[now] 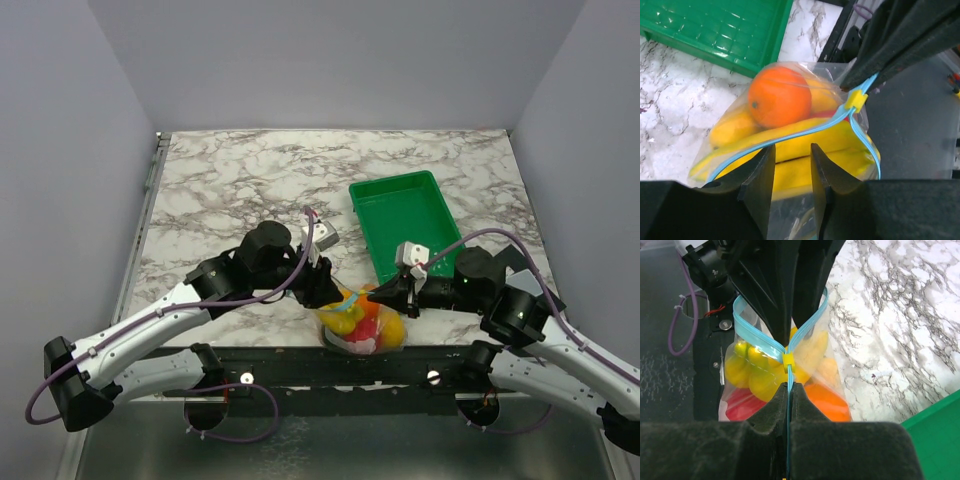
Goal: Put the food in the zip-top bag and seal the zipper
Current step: Adjust the fake fruit in the zipper food storage bag.
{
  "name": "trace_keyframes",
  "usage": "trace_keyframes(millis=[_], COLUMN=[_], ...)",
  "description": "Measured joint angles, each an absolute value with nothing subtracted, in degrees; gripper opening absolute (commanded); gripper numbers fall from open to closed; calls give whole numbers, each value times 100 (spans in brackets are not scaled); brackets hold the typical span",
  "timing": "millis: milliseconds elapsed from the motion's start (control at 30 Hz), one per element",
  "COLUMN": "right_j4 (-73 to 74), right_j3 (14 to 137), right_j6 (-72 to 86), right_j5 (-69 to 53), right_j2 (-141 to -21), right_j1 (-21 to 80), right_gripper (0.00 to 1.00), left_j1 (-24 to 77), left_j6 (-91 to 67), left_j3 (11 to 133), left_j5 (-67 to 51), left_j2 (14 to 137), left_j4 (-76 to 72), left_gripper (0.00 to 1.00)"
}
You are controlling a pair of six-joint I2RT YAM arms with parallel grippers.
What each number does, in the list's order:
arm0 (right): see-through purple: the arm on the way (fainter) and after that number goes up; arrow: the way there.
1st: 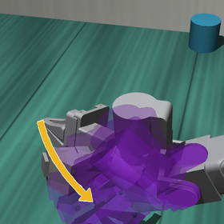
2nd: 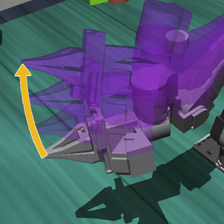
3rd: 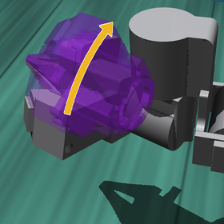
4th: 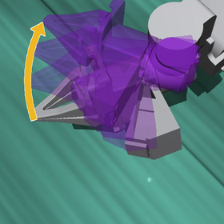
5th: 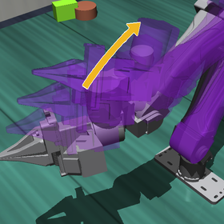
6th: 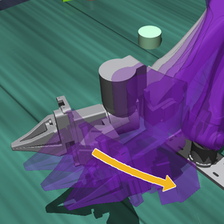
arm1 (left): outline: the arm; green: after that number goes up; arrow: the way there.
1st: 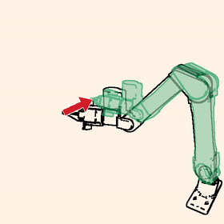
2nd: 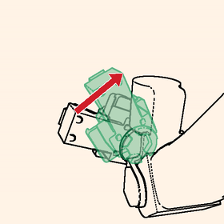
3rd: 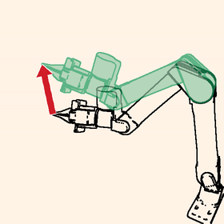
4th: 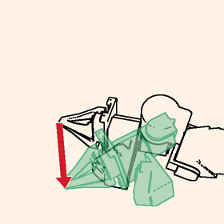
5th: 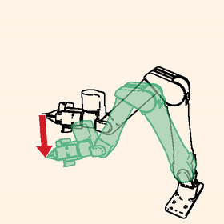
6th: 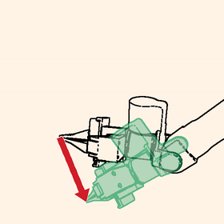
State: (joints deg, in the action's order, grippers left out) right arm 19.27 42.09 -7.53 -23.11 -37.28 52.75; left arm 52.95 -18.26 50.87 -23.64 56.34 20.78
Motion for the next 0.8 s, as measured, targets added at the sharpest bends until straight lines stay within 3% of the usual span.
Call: trace_keyframes(millis=[367, 533, 800], right_j4=[1863, 1785, 1721], right_j3=[4209, 4211, 4211], right_j6=[-755, -753, -738], right_j5=[-2279, -2274, -2274], right_j2=[-3889, -3970, -4040], right_j1=[5275, 5275, 5277], right_gripper=[1, 1, 1], left_j1=[5295, 5295, 5295], left_j6=[-904, -770, -657], left_j3=[5487, 5483, 5393], left_j5=[-3100, -3745, -4252], left_j2=[5756, 5859, 6040], left_j4=[3277, 3275, 3059], left_gripper=[43, 51, 71])
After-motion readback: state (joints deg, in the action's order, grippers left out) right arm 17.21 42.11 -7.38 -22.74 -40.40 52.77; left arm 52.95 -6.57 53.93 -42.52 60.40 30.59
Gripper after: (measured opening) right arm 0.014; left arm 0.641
